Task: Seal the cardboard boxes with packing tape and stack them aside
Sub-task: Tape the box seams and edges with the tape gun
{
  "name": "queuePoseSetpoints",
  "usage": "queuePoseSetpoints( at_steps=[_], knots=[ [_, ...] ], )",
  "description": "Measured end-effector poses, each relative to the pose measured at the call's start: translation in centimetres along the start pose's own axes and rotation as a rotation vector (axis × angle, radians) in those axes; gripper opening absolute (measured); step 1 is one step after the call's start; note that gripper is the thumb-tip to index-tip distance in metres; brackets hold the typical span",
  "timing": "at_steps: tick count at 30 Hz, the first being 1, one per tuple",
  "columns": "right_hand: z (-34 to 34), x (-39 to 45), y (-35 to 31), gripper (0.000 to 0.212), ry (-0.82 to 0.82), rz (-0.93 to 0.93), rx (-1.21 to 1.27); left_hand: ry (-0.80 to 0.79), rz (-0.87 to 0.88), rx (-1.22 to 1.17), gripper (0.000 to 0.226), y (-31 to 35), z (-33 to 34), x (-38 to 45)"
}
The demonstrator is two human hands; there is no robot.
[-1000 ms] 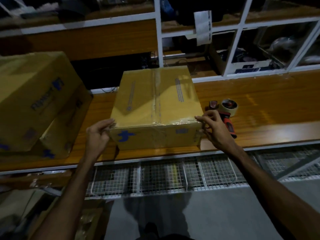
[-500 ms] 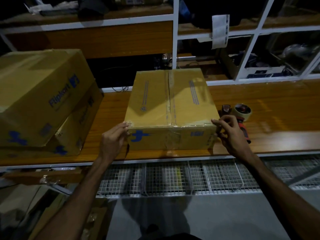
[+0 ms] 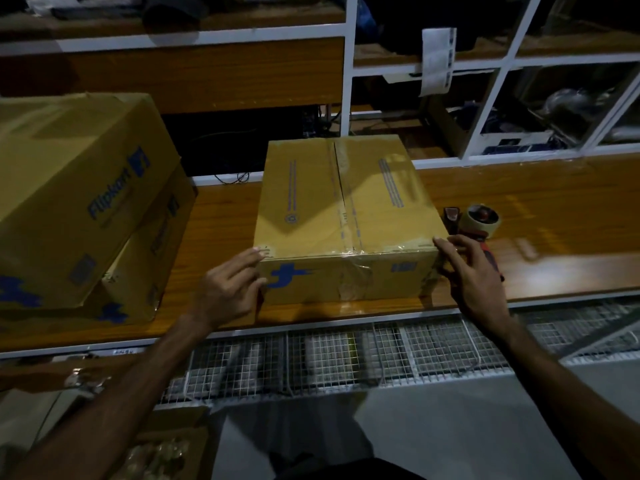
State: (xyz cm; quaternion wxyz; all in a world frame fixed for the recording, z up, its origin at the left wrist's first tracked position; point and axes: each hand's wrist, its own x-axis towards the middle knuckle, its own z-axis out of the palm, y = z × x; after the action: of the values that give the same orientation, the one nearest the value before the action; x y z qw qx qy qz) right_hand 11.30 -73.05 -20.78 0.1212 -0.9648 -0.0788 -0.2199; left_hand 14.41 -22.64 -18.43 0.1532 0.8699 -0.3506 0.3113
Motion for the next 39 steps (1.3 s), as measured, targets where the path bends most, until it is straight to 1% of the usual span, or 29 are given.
queuePoseSetpoints(
  at_steps=[3, 4, 5, 6, 8, 9, 11, 12, 14, 15, 20, 24, 26, 29, 32, 33, 34, 37, 39],
  knots=[
    [0.2, -0.5, -0.2, 0.119, -0.032, 0.019, -0.088, 0.198, -0.292, -0.104, 0.021, 2.1, 0.9, 1.6],
    [0.1, -0.6, -0.5, 0.119, -0.015, 0.028, -0.102, 0.23, -0.353, -0.085, 0.019, 2.8, 1.2, 2.5],
    [-0.3, -0.7, -1.2, 0.111, 0.024, 0.036, -0.103, 0.232, -0.389, -0.05, 0.019, 3.5, 1.7, 3.5],
    [-0.7, -0.5, -2.3, 0.098, 0.082, 0.031, -0.097, 0.199, -0.398, -0.016, 0.022, 4.2, 2.2, 4.5],
    [-1.3, 0.5, -5.8, 0.069, 0.192, -0.023, -0.064, 0.054, -0.344, 0.024, 0.032, 5.7, 3.6, 6.6],
    [-1.1, 1.4, -8.0, 0.058, 0.217, -0.068, -0.026, -0.034, -0.308, 0.03, 0.038, 6.6, 4.3, 7.6],
    [0.2, 3.8, -12.1, 0.043, 0.192, -0.197, 0.044, -0.159, -0.258, 0.002, 0.045, 8.3, 5.8, 9.1],
    [1.0, 4.8, -13.5, 0.04, 0.149, -0.269, 0.051, -0.18, -0.239, -0.013, 0.046, 8.9, 6.4, 9.5],
    [2.8, 5.8, -14.6, 0.042, 0.078, -0.357, 0.035, -0.172, -0.218, -0.007, 0.048, 9.1, 7.2, 9.6],
    [3.5, 5.9, -14.3, 0.044, 0.072, -0.36, 0.02, -0.152, -0.21, 0.014, 0.048, 8.9, 7.5, 9.3],
    [4.5, 4.7, -11.9, 0.05, 0.162, -0.273, -0.019, -0.054, -0.174, 0.13, 0.052, 6.9, 7.5, 6.2],
    [4.6, 4.3, -11.8, 0.06, 0.125, -0.195, -0.066, 0.001, -0.21, 0.154, 0.058, 4.8, 6.5, 3.8],
    [4.6, 4.0, -11.8, 0.062, 0.122, -0.18, -0.074, 0.024, -0.287, 0.139, 0.063, 3.8, 6.0, 2.5],
    [4.7, 4.1, -12.1, 0.062, 0.12, -0.163, -0.069, 0.075, -0.451, -0.013, 0.073, 2.8, 5.7, 0.5],
    [4.7, 3.9, -12.2, 0.069, 0.073, -0.149, -0.101, 0.122, -0.693, -0.22, 0.088, 4.3, 5.8, -0.2],
    [4.7, 3.9, -12.4, 0.073, 0.045, -0.14, -0.12, 0.136, -0.786, -0.291, 0.088, 5.2, 5.9, -0.2],
    [4.8, 3.8, -12.6, 0.076, 0.026, -0.126, -0.133, 0.154, -0.857, -0.347, 0.083, 6.1, 6.0, -0.1],
    [4.8, 4.0, -13.2, 0.075, 0.026, -0.089, -0.141, 0.257, -0.979, -0.438, 0.058, 7.3, 7.0, -0.5],
    [4.8, 4.1, -13.4, 0.076, 0.025, -0.09, -0.151, 0.333, -1.1, -0.462, 0.05, 7.2, 7.6, -0.5]
  ],
)
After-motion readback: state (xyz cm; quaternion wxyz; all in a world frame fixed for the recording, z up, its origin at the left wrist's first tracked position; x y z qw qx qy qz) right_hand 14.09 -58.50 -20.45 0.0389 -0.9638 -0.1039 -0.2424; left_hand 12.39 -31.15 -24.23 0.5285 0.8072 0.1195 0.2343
